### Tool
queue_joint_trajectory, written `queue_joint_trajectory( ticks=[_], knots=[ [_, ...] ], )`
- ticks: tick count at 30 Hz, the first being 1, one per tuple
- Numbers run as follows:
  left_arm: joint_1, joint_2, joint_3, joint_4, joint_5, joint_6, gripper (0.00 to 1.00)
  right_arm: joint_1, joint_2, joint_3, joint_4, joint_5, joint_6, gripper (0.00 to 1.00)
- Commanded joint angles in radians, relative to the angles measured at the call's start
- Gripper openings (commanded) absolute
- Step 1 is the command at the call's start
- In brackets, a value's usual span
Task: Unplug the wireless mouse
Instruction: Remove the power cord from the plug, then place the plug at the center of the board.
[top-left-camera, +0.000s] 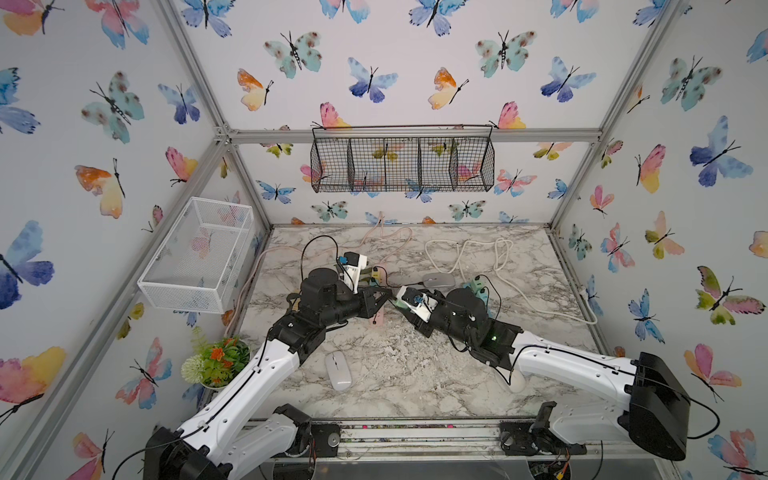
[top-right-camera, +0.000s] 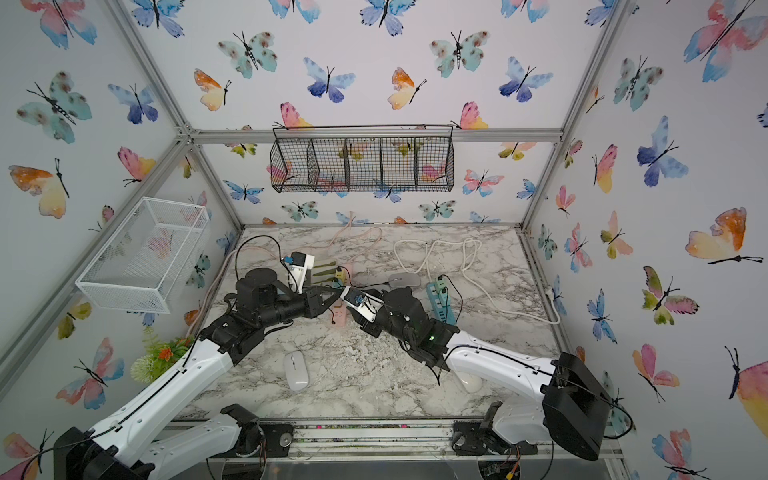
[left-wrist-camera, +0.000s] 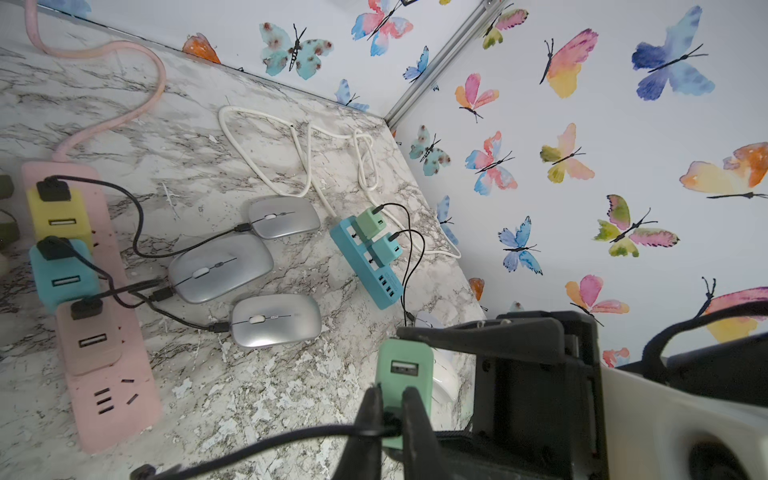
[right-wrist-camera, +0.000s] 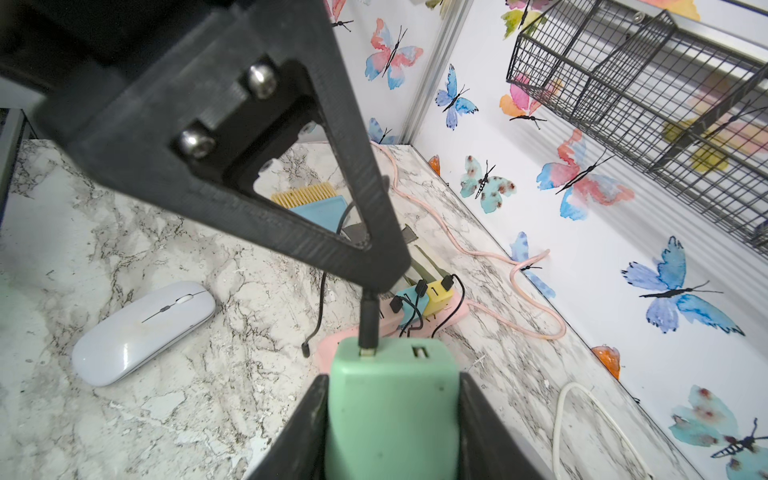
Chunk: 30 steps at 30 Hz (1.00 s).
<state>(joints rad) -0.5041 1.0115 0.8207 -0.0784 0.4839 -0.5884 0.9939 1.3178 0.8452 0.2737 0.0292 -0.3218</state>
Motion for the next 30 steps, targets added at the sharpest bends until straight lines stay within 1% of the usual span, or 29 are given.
queue_joint_trajectory(
  ticks=[1,4,8,12,14,16,19,23,27,30],
  knots=[
    [0.004,-0.008,0.014,0.017,-0.034,0.007,0.06,0.0,-0.02,-0.017,0.01,-0.005,0.018,0.22],
    [0.003,-0.007,0.015,0.013,-0.036,0.01,0.0,0.0,-0.016,-0.015,0.01,0.003,0.024,0.21],
    [0.007,-0.011,0.025,-0.004,-0.056,0.024,0.0,0.0,0.001,-0.02,0.008,0.023,0.036,0.19],
    [0.027,-0.013,0.049,-0.031,-0.044,0.045,0.0,0.0,0.024,-0.024,-0.021,0.066,0.055,0.11],
    [0.051,-0.028,0.055,-0.046,-0.029,0.054,0.0,0.0,0.032,-0.029,-0.041,0.107,0.055,0.09],
    [0.102,-0.052,0.049,-0.055,-0.011,0.058,0.0,0.0,0.044,-0.036,-0.073,0.129,0.047,0.08],
    [0.182,-0.077,0.037,-0.043,0.068,0.048,0.0,0.0,0.046,-0.057,-0.092,0.123,0.051,0.07],
    [0.197,-0.08,0.049,-0.068,0.065,0.064,0.0,0.0,0.042,-0.074,-0.076,0.089,0.078,0.07],
    [0.223,-0.092,0.049,-0.092,0.021,0.061,0.0,0.002,0.073,-0.041,-0.093,0.059,0.174,0.01],
    [0.29,-0.104,0.048,-0.12,0.009,0.043,0.0,0.004,0.122,0.006,-0.13,0.011,0.289,0.01]
  ],
)
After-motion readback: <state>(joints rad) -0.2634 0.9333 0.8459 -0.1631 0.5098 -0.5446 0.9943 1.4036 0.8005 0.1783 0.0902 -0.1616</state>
